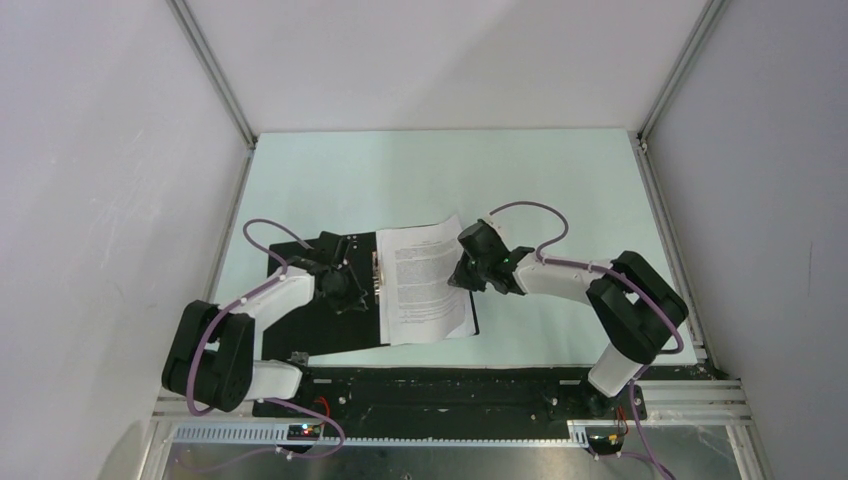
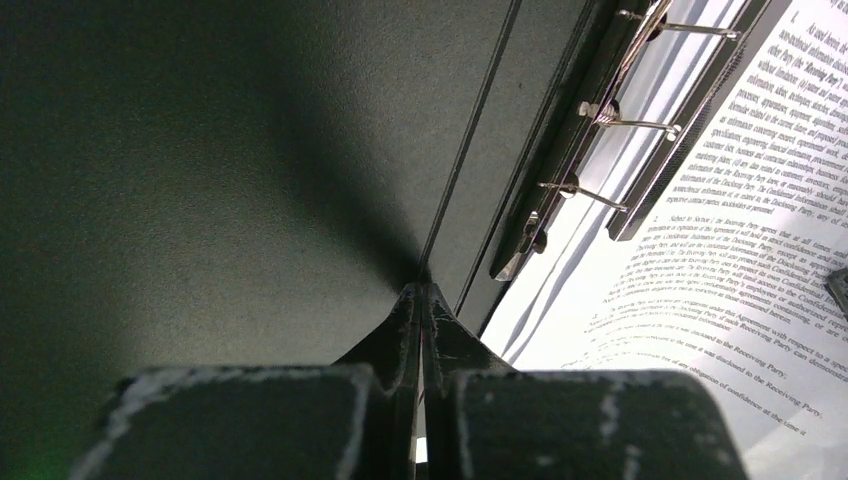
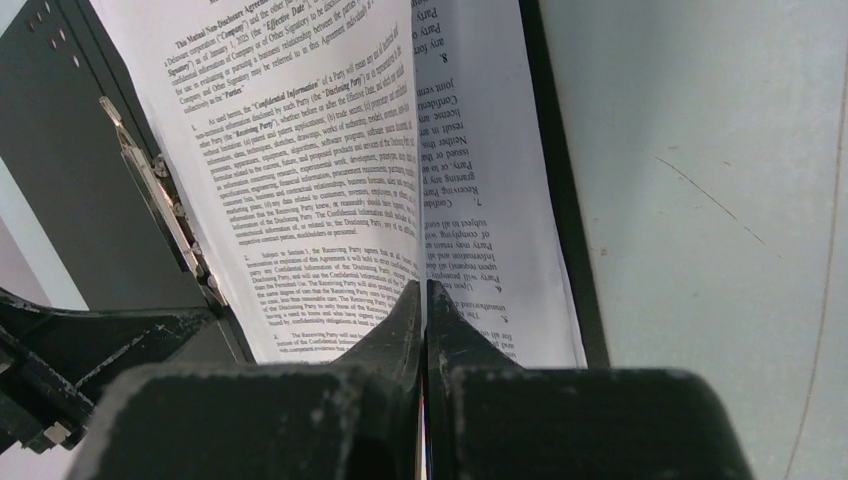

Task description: Put the files into the folder

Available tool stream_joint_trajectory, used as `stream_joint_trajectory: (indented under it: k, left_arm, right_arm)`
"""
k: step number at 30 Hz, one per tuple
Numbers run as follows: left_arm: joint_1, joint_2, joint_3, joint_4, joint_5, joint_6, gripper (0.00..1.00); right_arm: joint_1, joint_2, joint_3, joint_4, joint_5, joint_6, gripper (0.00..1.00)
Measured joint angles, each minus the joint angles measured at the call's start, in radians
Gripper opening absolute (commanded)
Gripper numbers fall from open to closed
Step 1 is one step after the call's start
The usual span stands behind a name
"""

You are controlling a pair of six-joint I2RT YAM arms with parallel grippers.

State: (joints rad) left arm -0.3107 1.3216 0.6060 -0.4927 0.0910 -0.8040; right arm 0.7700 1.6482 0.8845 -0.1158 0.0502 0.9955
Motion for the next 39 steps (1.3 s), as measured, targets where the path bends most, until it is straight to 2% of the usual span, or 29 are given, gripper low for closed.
stream_joint_trajectory:
  k: [13,14,18,30,34,39]
  left_arm:
    - [0.0,0.001,-0.002,0.011,0.003,0.0,0.0]
    - [0.0,0.001,-0.002,0.012,0.005,0.0,0.0]
    - [0.0,0.001,-0.002,0.013,0.008,0.0,0.0]
    - [0.0,0.001,-0.002,0.015,0.013,0.002,0.0]
    - [0.0,0.006,-0.001,0.019,0.021,0.01,0.0]
    - [0.004,0.045,0.04,0.016,0.029,0.019,0.0]
  right_arm:
    - [0.047,0.048,0.05,0.001,0.031,0.02,0.02]
    - [0.047,0.048,0.051,0.0,0.032,0.02,0.06]
    - [0.047,0.048,0.053,-0.004,0.038,0.016,0.38]
    - [0.047,0.037,0.056,-0.077,0.069,-0.026,0.8]
    - [0.034,0.019,0.056,-0.114,0.084,-0.058,0.85]
    - [-0.046,0.019,0.057,-0.103,0.057,-0.119,0.85]
